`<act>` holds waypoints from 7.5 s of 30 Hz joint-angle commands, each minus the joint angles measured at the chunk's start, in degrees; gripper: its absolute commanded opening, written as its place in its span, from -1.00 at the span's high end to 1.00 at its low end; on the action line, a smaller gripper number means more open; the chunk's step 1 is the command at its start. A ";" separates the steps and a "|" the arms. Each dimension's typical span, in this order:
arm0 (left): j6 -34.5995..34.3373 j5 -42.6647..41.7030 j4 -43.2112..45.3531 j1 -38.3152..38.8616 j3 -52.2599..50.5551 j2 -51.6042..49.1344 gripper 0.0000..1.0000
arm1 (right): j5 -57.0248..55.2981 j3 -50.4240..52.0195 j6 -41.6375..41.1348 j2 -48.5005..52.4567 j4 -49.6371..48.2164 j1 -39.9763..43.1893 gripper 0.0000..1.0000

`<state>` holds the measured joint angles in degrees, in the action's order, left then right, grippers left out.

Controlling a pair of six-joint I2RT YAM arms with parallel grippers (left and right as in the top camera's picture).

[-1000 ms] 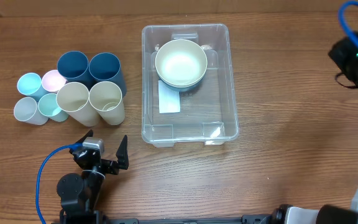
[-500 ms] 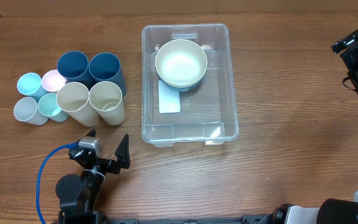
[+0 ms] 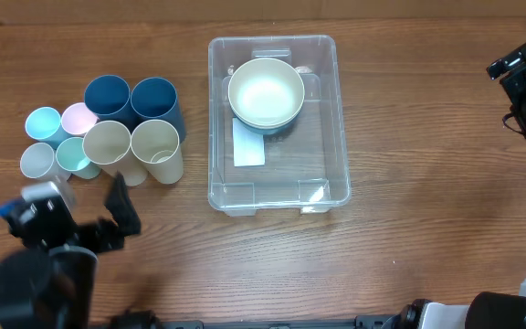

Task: Pack container
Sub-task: 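Raise the right gripper away and move the left gripper toward the cups, then grasp the white cup at the front left with the left gripper, then carry the white cup into the bin beside the bowls and release, then grasp the light blue cup with the left gripper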

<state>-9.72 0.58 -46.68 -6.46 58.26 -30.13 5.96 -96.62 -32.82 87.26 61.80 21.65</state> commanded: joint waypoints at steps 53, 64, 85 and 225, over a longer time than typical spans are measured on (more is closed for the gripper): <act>-3.21 -17.92 -13.55 -36.26 37.79 -85.92 -0.70 | 0.13 -0.11 -0.24 -0.98 -0.11 -0.04 -1.00; -5.75 -8.15 -16.20 -36.33 37.46 -86.77 -0.29 | 0.13 -0.11 -0.24 -0.98 -0.11 -0.04 -1.00; -6.16 -4.68 -9.27 -33.92 31.15 -86.77 -0.26 | 0.13 -0.11 -0.24 -0.98 -0.11 -0.04 -1.00; -8.28 -1.01 -17.33 -26.88 54.84 -99.95 -0.27 | 0.13 -0.11 -0.24 -0.98 -0.11 -0.04 -1.00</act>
<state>-16.36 -2.13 -65.28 -33.67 115.31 -129.45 6.02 -96.57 -32.82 87.26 61.80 21.65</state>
